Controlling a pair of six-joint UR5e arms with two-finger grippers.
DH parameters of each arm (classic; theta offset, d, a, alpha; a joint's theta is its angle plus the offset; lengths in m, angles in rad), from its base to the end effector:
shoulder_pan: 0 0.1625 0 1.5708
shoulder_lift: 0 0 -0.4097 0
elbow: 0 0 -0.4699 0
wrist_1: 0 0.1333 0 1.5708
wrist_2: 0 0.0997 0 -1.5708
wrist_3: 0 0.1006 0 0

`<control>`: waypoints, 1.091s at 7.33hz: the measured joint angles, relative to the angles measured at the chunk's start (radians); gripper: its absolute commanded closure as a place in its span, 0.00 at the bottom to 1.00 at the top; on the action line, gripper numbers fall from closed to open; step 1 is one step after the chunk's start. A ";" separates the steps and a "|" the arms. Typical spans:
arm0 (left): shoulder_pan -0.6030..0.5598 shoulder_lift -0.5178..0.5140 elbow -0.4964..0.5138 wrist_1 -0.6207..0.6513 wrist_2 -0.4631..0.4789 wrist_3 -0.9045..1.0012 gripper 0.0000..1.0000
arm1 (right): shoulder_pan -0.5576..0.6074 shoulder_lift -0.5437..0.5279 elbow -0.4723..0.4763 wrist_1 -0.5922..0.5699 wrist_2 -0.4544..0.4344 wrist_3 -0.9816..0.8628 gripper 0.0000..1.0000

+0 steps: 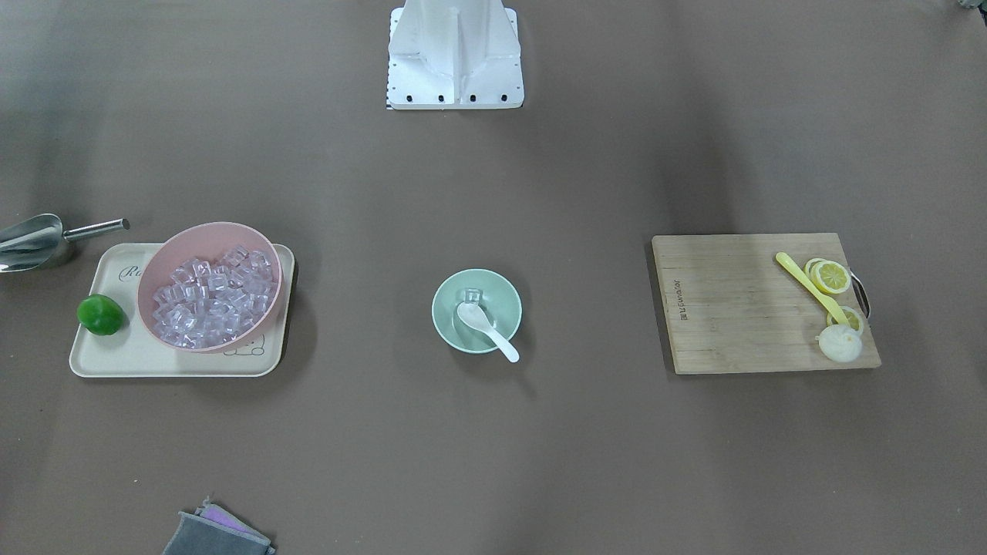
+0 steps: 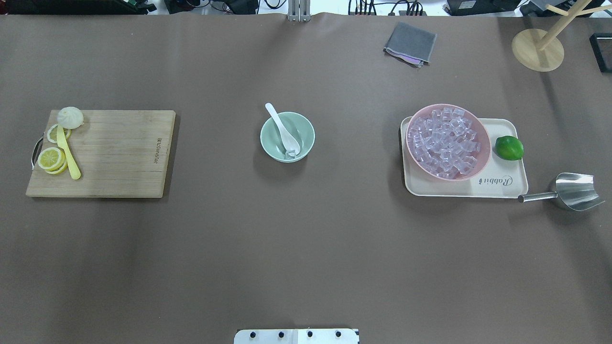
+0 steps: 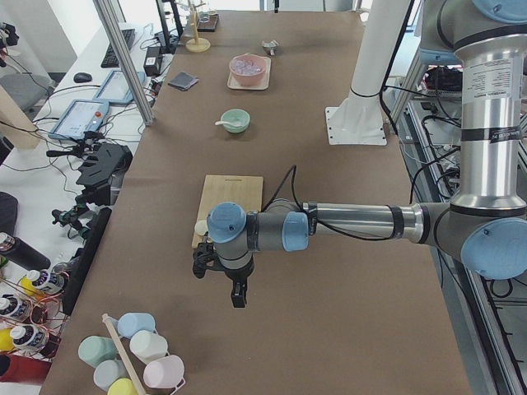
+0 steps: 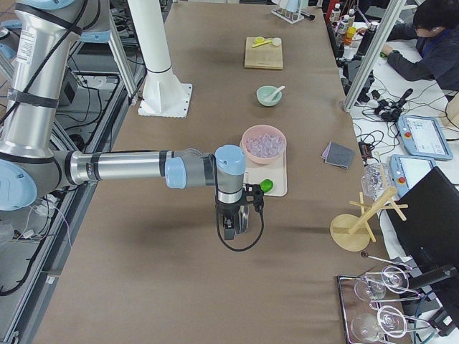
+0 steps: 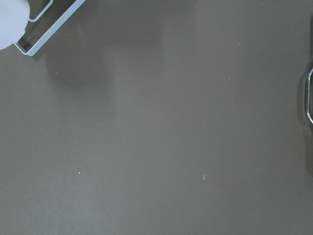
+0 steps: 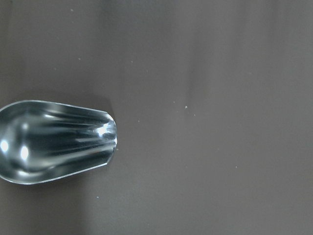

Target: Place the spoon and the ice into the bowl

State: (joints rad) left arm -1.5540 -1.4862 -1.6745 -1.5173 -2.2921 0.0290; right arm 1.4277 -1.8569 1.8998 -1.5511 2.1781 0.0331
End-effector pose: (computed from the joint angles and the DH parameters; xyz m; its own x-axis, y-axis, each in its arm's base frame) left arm -0.0579 -0.5333 0.6407 0.7504 0.0189 -0.6607 -0.0386 0.9991 -0.0152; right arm 0.0097 -0.4647 0.6116 0.8120 -0.1197 0.5713 0.1155 0.9923 0.0437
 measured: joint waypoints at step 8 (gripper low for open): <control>0.000 0.052 -0.066 -0.007 0.011 0.011 0.00 | 0.007 -0.004 -0.070 0.000 0.051 0.001 0.00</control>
State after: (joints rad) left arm -1.5538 -1.4341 -1.7408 -1.5248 -2.2808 0.0399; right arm 1.4342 -1.8608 1.8300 -1.5508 2.2289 0.0343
